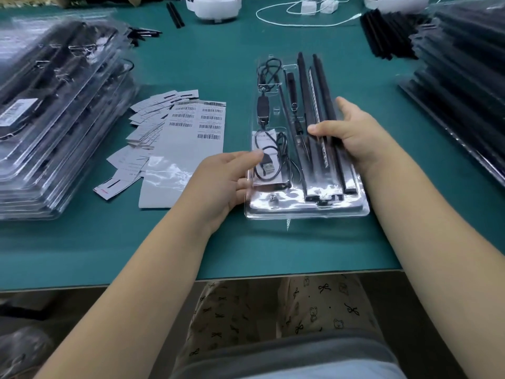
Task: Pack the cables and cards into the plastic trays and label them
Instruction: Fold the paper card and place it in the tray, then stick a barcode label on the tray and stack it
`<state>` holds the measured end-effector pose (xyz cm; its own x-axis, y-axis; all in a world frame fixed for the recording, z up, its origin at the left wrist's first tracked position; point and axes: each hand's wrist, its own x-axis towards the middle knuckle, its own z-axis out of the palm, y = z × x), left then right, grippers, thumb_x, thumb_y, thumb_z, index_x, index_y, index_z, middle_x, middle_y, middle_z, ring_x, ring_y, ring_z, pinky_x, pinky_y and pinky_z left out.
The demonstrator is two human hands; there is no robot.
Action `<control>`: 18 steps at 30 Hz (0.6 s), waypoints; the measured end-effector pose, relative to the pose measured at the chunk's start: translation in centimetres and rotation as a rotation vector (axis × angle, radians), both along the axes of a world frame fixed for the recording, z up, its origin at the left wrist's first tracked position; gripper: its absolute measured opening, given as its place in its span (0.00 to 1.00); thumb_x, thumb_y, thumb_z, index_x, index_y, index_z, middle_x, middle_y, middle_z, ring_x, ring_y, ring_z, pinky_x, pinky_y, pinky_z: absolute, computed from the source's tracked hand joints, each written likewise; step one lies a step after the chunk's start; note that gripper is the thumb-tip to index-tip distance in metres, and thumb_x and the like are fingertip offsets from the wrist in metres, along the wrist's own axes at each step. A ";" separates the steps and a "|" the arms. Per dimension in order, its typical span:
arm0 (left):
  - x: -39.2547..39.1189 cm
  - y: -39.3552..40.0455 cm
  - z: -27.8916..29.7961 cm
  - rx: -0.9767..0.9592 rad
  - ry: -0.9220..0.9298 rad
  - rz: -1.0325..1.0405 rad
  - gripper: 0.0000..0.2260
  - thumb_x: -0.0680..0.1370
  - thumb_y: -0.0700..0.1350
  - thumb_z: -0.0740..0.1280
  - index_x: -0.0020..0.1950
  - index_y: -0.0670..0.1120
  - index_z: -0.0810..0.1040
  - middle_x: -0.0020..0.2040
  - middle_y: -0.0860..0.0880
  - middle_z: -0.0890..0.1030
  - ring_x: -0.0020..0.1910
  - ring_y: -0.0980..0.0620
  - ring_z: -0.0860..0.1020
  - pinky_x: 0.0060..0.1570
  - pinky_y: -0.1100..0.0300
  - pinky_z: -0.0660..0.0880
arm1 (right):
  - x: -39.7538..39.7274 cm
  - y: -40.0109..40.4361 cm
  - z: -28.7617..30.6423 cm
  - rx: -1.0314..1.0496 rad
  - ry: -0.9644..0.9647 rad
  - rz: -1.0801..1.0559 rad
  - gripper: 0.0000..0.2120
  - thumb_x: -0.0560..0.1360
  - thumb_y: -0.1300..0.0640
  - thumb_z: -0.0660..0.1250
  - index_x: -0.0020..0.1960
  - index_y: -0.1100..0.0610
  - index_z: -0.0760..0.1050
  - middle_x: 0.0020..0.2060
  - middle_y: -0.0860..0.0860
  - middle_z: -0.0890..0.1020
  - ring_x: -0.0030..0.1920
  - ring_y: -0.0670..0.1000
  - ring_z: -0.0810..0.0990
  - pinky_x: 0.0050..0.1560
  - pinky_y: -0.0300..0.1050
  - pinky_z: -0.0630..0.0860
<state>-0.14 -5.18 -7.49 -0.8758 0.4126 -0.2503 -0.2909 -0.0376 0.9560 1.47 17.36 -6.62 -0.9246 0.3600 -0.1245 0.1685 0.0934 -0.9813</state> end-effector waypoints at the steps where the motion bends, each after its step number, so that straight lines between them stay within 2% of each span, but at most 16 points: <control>1: -0.1 -0.1 -0.1 -0.010 0.002 -0.005 0.15 0.74 0.44 0.71 0.57 0.38 0.78 0.45 0.42 0.83 0.42 0.44 0.73 0.36 0.61 0.76 | 0.0 0.0 0.0 0.023 -0.006 0.013 0.48 0.67 0.56 0.76 0.78 0.56 0.51 0.74 0.54 0.62 0.63 0.53 0.75 0.63 0.55 0.73; 4: -0.2 -0.3 0.0 -0.016 -0.010 -0.027 0.07 0.74 0.41 0.71 0.51 0.42 0.81 0.46 0.44 0.84 0.44 0.45 0.76 0.37 0.62 0.77 | -0.2 -0.3 -0.2 0.136 -0.028 -0.015 0.45 0.68 0.49 0.74 0.77 0.56 0.54 0.75 0.52 0.62 0.68 0.51 0.69 0.68 0.52 0.67; 6: -0.2 -0.3 -0.1 0.020 -0.042 -0.045 0.05 0.75 0.40 0.68 0.49 0.40 0.81 0.45 0.43 0.84 0.42 0.46 0.79 0.38 0.58 0.79 | -0.6 -0.5 -0.5 0.215 -0.028 -0.103 0.38 0.71 0.47 0.71 0.75 0.56 0.61 0.73 0.51 0.66 0.69 0.50 0.69 0.68 0.46 0.65; 9: -0.1 -0.2 0.1 0.077 -0.087 -0.056 0.04 0.77 0.36 0.66 0.47 0.37 0.80 0.40 0.42 0.84 0.36 0.48 0.81 0.34 0.56 0.81 | -0.8 -1.0 -0.6 0.448 -0.021 -0.204 0.23 0.75 0.50 0.67 0.67 0.57 0.74 0.64 0.51 0.77 0.64 0.49 0.74 0.62 0.39 0.67; 12: -0.2 -0.3 0.0 0.075 -0.075 -0.078 0.06 0.78 0.38 0.65 0.51 0.37 0.79 0.44 0.41 0.83 0.40 0.46 0.80 0.44 0.48 0.80 | 0.3 -0.6 0.8 0.593 -0.037 -0.234 0.17 0.74 0.52 0.66 0.62 0.54 0.77 0.57 0.51 0.80 0.56 0.49 0.77 0.60 0.44 0.72; 15: 0.0 -0.2 0.0 0.099 -0.077 -0.071 0.09 0.77 0.39 0.66 0.56 0.37 0.77 0.44 0.43 0.83 0.39 0.48 0.79 0.44 0.52 0.81 | 4.2 -1.1 3.4 0.554 0.082 -0.191 0.07 0.71 0.50 0.66 0.47 0.48 0.80 0.40 0.49 0.83 0.38 0.45 0.79 0.42 0.44 0.77; 16: 0.0 -0.1 0.1 0.104 -0.088 -0.049 0.13 0.77 0.38 0.67 0.60 0.38 0.74 0.44 0.44 0.83 0.37 0.49 0.78 0.41 0.54 0.81 | 6.3 -1.9 4.0 0.550 0.146 -0.169 0.07 0.69 0.48 0.65 0.41 0.48 0.81 0.34 0.50 0.82 0.31 0.44 0.77 0.34 0.40 0.75; 18: 0.0 0.1 0.1 0.120 -0.131 -0.013 0.20 0.76 0.36 0.65 0.67 0.43 0.69 0.49 0.41 0.81 0.33 0.50 0.77 0.34 0.57 0.80 | 10.6 -4.4 4.1 0.558 0.206 -0.028 0.12 0.66 0.45 0.63 0.38 0.50 0.81 0.27 0.52 0.79 0.23 0.42 0.70 0.23 0.33 0.67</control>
<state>-0.13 -5.13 -7.34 -0.8334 0.4575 -0.3099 -0.4137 -0.1447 0.8989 12.07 13.01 -2.48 -0.8989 0.3441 0.2714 -0.0101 0.6028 -0.7978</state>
